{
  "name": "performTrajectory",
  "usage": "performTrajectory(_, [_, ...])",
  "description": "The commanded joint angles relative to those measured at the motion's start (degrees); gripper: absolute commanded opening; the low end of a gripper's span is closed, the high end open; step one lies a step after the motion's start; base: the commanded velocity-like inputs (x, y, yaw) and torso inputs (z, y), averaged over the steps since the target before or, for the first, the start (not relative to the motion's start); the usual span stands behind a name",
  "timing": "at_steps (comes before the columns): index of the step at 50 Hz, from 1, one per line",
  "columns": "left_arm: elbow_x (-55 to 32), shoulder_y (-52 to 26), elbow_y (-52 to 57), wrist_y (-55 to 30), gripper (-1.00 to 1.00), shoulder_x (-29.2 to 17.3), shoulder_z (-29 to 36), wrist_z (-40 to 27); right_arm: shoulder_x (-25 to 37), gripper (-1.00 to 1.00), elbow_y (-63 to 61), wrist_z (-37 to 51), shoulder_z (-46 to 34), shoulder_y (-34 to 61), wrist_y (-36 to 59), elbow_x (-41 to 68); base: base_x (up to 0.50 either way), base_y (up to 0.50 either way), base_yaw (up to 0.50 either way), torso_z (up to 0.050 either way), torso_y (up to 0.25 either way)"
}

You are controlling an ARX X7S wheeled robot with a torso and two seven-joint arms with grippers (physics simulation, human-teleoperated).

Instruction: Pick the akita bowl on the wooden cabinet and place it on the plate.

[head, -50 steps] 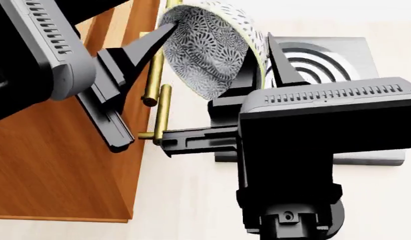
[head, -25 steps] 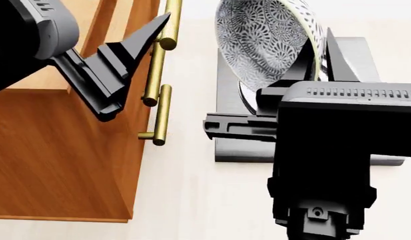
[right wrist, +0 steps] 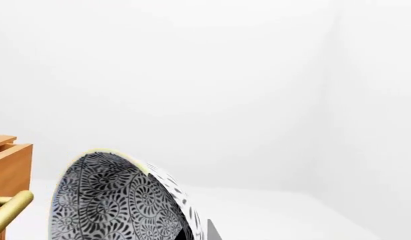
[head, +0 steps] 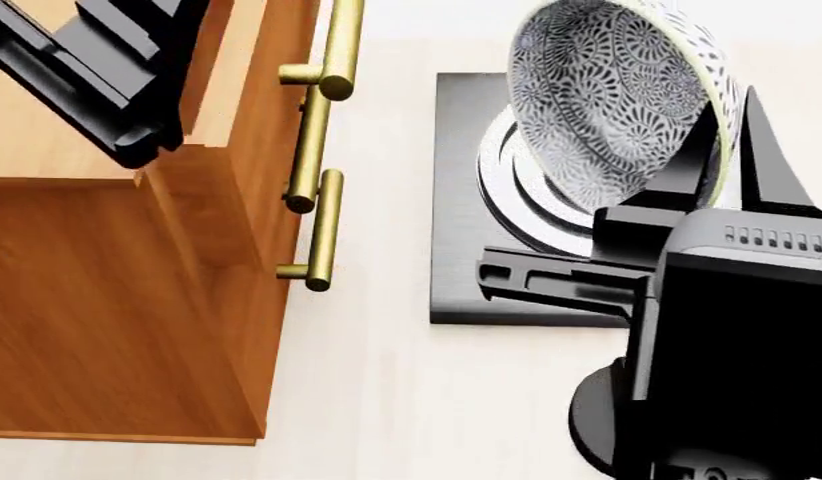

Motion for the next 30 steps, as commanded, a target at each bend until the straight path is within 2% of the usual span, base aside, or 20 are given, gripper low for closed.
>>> performTrajectory(1, [-3.1,1.4,2.3,0.7,1.00,-2.8,-3.0,-4.0,2.6,-1.00,-2.9,2.3,2.6,-1.4,0.0,1.6,0.00,0.00,0.00,0.000,0.000])
performTrajectory(18, [-2.6,3.7,3.0,2.2,1.00,-2.6,-2.9,-4.1,8.3,-1.00,-6.9,6.8,7.4,-5.5,-2.1,5.7,0.00,0.00,0.00,0.000,0.001])
performTrajectory(30, [-2.8,3.9,2.9,2.5,1.00,-2.7,-3.1,-4.1,15.1,-1.00,-8.0,8.8,13.5,-14.7,-11.0,5.8,0.00,0.00,0.00,0.000,0.000])
